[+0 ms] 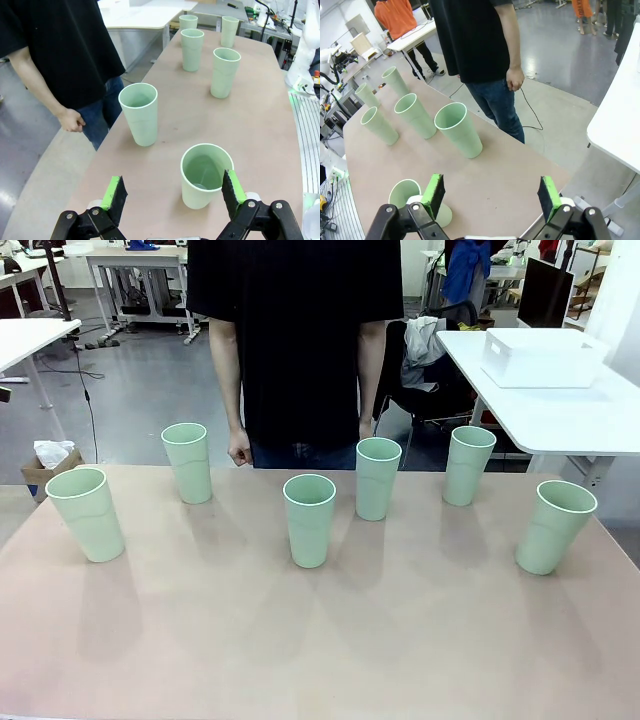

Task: Stack the cups and store them in the basket.
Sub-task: Pick up two Reusable plastic cups , one in each hand.

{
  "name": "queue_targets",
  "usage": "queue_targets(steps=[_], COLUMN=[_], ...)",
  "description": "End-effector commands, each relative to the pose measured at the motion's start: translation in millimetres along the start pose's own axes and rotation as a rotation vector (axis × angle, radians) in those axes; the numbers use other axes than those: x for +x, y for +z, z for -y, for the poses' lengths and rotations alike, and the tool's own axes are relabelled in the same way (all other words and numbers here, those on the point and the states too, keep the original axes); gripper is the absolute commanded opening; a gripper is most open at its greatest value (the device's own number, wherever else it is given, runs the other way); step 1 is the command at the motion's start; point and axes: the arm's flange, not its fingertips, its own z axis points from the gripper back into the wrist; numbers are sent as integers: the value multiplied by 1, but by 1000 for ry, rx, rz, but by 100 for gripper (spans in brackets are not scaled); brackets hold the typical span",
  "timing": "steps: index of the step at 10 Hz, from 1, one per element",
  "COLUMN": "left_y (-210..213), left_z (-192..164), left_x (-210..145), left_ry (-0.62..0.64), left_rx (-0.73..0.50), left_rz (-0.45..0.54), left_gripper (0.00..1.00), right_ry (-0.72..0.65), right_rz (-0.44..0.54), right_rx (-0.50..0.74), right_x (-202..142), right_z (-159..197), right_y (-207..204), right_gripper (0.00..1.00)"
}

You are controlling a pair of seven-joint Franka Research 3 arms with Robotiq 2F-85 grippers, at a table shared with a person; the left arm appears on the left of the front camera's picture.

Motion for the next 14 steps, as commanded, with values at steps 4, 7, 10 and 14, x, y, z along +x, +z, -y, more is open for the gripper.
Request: queue_targets(steps=[4,7,10,14], left_y=[1,1,1,1], left_z=[0,0,0,0], left_x=[1,1,1,1], left_ry=[-1,-1,-1,-1], left_rx=[5,5,5,5], left_rz=[-3,-3,-3,-3], left_gripper=[100,100,100,100], right_ry=[2,2,2,2], right_rz=[3,3,3,3], right_rx=[0,0,0,0], right_x=[1,1,1,1], right_z=[-1,-1,-1,-1], right_y=[0,0,0,0], right_gripper=[100,100,100,100])
